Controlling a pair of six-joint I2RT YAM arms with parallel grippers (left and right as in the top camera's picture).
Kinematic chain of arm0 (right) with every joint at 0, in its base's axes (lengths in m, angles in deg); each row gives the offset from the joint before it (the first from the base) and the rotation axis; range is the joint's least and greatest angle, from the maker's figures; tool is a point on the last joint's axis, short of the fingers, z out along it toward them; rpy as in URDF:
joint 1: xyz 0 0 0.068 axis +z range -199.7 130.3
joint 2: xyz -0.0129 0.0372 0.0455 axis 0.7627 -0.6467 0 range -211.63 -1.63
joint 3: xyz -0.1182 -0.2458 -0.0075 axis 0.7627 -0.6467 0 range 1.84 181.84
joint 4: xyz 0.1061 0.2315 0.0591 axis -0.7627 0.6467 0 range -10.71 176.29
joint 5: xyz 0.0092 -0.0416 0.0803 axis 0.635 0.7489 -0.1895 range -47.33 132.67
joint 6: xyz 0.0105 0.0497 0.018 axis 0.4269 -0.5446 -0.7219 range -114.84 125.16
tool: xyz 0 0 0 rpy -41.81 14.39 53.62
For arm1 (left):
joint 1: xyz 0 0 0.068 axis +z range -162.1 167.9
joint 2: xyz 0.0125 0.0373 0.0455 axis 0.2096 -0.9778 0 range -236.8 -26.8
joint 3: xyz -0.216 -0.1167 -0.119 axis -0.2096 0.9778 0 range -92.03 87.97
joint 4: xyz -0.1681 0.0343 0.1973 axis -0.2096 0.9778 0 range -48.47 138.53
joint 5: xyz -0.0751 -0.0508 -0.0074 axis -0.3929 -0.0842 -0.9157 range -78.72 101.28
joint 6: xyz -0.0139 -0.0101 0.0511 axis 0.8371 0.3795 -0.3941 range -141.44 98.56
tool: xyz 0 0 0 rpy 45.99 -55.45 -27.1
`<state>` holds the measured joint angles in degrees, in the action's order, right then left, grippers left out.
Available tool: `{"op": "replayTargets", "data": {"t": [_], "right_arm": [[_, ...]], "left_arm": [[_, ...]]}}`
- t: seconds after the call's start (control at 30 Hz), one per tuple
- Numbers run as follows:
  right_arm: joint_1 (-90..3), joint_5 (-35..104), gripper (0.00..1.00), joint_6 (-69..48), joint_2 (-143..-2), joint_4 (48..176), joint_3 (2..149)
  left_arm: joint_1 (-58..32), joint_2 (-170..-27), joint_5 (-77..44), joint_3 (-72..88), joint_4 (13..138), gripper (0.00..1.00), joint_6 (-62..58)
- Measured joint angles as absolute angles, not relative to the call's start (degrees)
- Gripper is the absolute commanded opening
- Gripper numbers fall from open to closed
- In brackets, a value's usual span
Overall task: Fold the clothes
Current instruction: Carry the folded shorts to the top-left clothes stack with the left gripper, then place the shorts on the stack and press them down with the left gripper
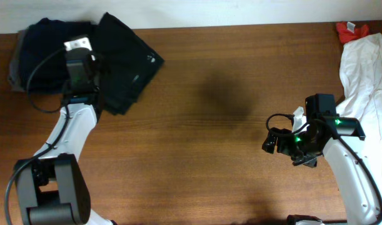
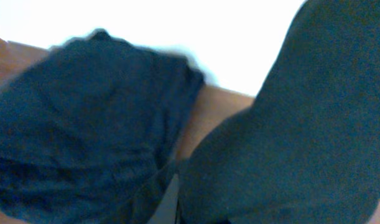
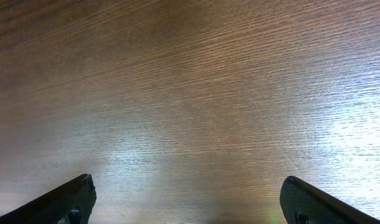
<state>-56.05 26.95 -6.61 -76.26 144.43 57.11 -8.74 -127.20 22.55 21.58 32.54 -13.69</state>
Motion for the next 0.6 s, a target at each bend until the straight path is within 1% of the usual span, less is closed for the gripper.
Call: {"op": "replayTargets", "data": {"t": [0.13,0.23,0.47,0.6], "right_arm": [[-56.05,26.95,0.98,-6.63,-76.26,144.45,57.11],[-56.05,26.95,0.98,-6.63,-76.26,144.45,57.11],[-56.05,26.95,0.98,-6.61,-76.26,144.45,57.11],[-56.05,26.95,0.98,-6.59,-76.26,144.45,57.11]], "left_arm": [[-6.80,-127.23,23.69,20.58,29.61,0.01,-12.27],[-5.73,-127.23,25.43,19.03,29.06,0.01,-8.45],[-4.39,-127.23,28.12,18.65,22.74,0.01,1.17],[-4.42,-127.88,31.90,18.63,20.49,0.01,3.77]]}}
